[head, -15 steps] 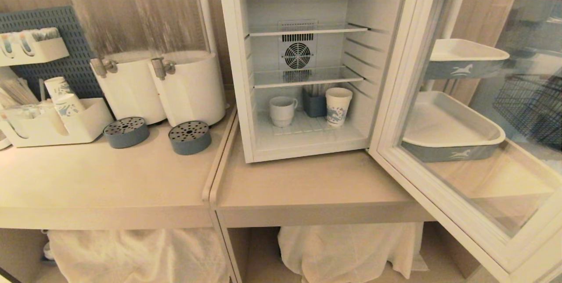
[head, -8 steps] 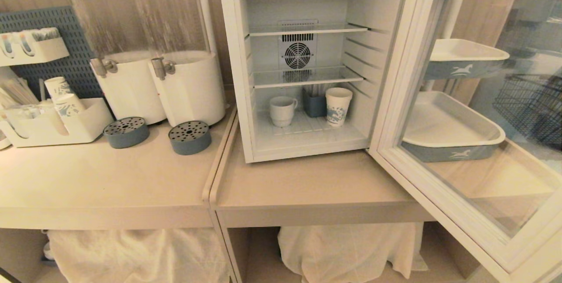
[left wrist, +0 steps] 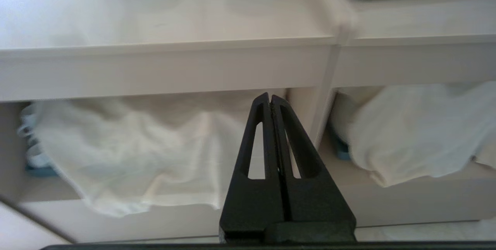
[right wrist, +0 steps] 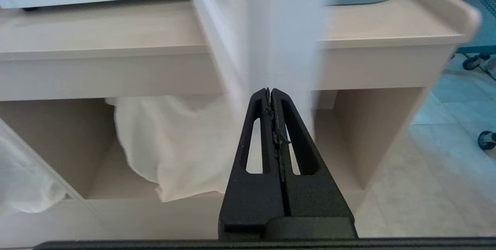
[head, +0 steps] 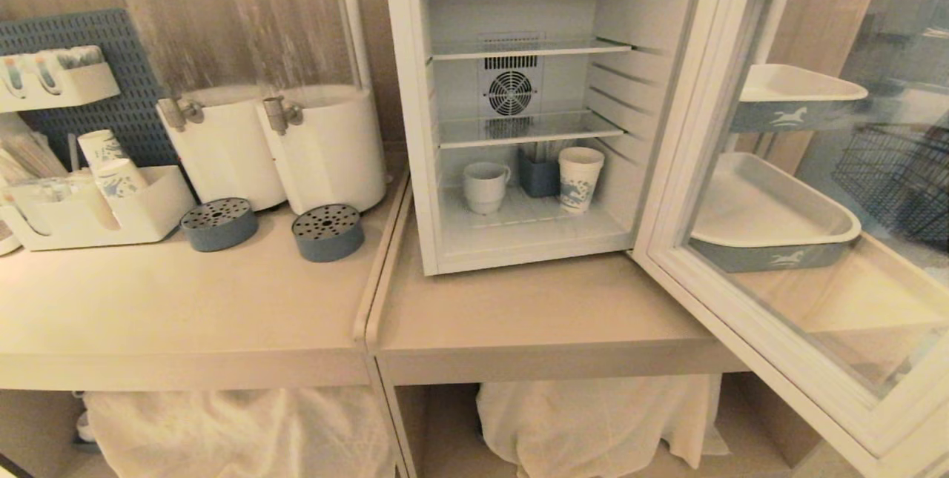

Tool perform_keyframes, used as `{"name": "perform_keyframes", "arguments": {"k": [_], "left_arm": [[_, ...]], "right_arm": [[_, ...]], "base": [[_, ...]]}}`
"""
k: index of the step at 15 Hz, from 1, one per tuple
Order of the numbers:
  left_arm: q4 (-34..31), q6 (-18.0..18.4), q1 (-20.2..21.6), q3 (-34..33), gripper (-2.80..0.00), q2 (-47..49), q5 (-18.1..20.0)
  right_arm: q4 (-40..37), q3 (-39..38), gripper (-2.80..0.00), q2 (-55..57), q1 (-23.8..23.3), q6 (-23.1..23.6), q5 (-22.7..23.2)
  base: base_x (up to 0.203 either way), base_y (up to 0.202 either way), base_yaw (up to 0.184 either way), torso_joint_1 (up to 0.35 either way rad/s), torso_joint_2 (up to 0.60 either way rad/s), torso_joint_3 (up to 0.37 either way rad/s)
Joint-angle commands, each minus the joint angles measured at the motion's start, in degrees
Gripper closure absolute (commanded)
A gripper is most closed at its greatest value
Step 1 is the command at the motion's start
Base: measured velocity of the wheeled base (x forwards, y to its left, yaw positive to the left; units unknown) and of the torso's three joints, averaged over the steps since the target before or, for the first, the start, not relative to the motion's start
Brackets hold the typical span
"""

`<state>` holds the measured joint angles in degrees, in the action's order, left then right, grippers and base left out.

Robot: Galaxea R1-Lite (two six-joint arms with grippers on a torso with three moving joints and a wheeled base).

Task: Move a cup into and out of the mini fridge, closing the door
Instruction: Take the ceramic cup out of the freezer

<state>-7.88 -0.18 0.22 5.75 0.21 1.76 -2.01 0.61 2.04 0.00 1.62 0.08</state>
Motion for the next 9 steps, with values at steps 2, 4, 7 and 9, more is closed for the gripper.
{"name": "perform_keyframes", "arguments": {"k": [2, 4, 7, 9], "left_arm": [[0.0, 0.0, 0.0, 0.0, 0.0, 0.0, 0.1], [0.0, -0.1, 0.0, 0.0, 0.0, 0.0, 0.0], [0.0, -0.2, 0.0, 0.0, 0.0, 0.0, 0.0], [0.0, -0.2, 0.0, 0.0, 0.0, 0.0, 0.0]], "right_arm": [[0.0, 0.0, 0.0, 0.1, 0.1, 0.0, 0.0], [0.0, 0.0, 0.0, 0.1, 0.0, 0.0, 0.0], [0.0, 0.0, 0.0, 0.1, 0.0, 0.0, 0.0], [0.0, 0.0, 0.0, 0.1, 0.1, 0.0, 0.0]], "base": [[0.0, 0.206, 0.015, 0.004, 0.0, 0.003], [0.0, 0.198, 0.012, 0.001, 0.0, 0.001], [0.0, 0.196, 0.01, 0.001, 0.0, 0.001], [0.0, 0.198, 0.012, 0.002, 0.0, 0.003]]}}
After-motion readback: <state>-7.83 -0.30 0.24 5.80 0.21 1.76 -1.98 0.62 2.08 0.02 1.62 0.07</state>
